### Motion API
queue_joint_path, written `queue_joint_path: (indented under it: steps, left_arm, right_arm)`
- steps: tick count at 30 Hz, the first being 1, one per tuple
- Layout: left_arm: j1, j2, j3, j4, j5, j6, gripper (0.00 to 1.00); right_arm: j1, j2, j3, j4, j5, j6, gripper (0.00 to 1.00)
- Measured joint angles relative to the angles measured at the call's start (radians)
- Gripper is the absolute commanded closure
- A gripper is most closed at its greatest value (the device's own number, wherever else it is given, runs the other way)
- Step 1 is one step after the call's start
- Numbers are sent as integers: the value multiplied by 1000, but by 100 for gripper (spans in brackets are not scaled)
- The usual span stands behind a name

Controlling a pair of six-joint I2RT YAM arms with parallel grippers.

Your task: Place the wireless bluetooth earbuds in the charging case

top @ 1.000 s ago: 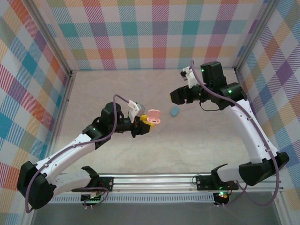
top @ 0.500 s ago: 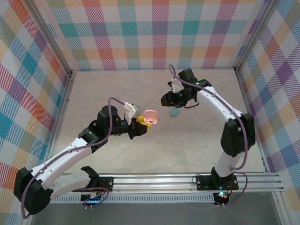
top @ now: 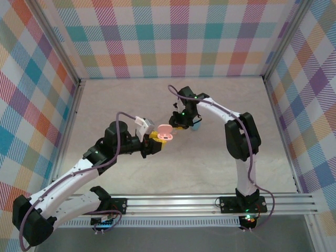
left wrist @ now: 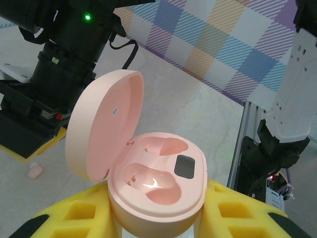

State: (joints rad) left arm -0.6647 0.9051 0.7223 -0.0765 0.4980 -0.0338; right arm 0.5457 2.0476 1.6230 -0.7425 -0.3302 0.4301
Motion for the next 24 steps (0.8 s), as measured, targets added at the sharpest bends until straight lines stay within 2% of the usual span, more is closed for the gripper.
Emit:
queue_joint_path:
  steps: [6,11,16,24]
  left_arm:
    - [0,-5,0,-10,-5,4,71]
    - [0,-5,0,-26,-7,4,71]
    - [0,-5,-10,-27,-8,4,71]
    - [0,-22,-14,-31,-15,5,71]
  right_arm:
    - [27,9,4,15,69,-22,66]
    - [44,134,172,-34,54,-147,61]
    - [45,248,305,-132,19,-265,60]
    - [17,284,306,-206,-5,-332,54]
